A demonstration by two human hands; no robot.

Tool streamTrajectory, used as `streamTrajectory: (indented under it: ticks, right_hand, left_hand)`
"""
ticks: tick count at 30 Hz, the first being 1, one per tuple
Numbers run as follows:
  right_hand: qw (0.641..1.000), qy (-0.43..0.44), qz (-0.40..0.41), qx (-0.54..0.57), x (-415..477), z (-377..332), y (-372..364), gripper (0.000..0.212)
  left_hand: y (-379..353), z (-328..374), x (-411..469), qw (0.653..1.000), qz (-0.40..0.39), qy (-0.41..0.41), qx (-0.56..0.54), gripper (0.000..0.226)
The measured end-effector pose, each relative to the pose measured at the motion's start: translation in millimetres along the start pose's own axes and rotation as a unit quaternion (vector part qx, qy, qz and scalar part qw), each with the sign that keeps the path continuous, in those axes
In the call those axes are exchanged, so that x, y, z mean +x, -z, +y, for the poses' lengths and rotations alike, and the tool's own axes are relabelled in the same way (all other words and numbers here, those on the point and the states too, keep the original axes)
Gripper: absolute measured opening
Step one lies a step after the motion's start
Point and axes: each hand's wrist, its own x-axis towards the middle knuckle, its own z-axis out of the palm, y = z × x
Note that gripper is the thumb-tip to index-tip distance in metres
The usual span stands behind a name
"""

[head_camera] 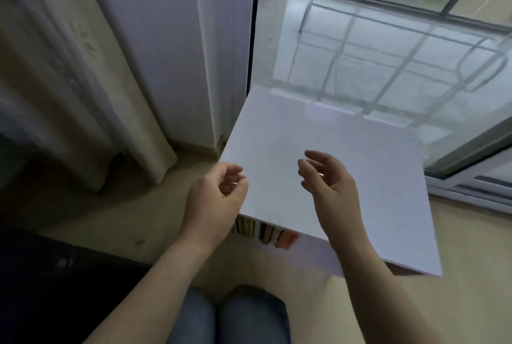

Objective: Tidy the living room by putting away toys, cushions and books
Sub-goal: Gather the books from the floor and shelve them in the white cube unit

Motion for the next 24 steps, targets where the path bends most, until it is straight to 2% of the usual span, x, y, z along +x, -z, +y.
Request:
streamTrajectory:
  ticks: [6, 10, 16, 21, 24]
  right_hand:
    - [0.993, 0.099, 0.037, 0.048, -56, 53, 10, 0.026]
    - [0.994, 0.1, 0.023, 0.026, -112, 75, 33, 0.024]
    - [0.993, 0.118, 0.005, 0.003, -170, 103, 53, 0.019]
    - [0.991, 0.112, 0.001, -0.077, -175, 140, 65, 0.02]
    - [0.988, 0.087, -0.008, -0.129, -160, 168, 66, 0.028]
  left_hand:
    - [-20, -50, -51, 0.996, 0.018, -0.078, -0.037, 0.019]
    - [-18, -73, -109, 0.996, 0.028, -0.079, -0.014, 0.013]
    - [-13, -78, -167, 0.994, 0.037, -0.103, -0.026, 0.019]
    - [-16, -75, -184, 0.991, 0.027, -0.128, -0.043, 0.017]
    - [-26, -76, -184, 0.99, 0.025, -0.126, -0.056, 0.016]
